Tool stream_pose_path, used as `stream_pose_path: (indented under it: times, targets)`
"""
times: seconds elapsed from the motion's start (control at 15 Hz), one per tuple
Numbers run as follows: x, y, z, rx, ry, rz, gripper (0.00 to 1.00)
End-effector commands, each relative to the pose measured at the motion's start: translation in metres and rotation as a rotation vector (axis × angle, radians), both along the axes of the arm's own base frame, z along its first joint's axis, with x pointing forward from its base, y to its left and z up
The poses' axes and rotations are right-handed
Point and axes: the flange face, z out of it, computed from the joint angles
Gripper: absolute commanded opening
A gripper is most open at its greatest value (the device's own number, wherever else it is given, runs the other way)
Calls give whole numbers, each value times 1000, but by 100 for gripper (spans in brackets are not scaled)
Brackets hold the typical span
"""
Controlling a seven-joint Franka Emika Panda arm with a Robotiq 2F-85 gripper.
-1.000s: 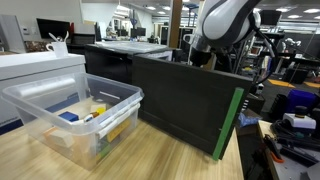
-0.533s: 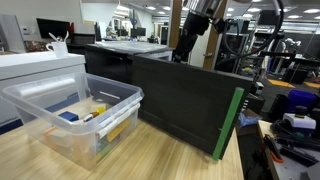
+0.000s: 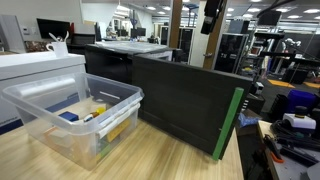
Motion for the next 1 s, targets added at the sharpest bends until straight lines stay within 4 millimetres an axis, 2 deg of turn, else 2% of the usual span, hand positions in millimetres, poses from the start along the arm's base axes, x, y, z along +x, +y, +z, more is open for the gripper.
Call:
stream_pose_path:
  times: [0.0, 0.2, 0.4, 0.73, 0.8, 0.93]
  targets:
    - [-20, 12, -9, 61, 26, 169, 100]
    - [-32, 25, -22, 87, 34, 319, 100]
    - [-50, 52, -44, 114, 52, 491, 100]
    - [-83, 107, -75, 105, 86, 796, 100]
    - [-89, 115, -80, 101, 95, 845, 75]
    - [-93, 119, -92, 100, 120, 911, 68]
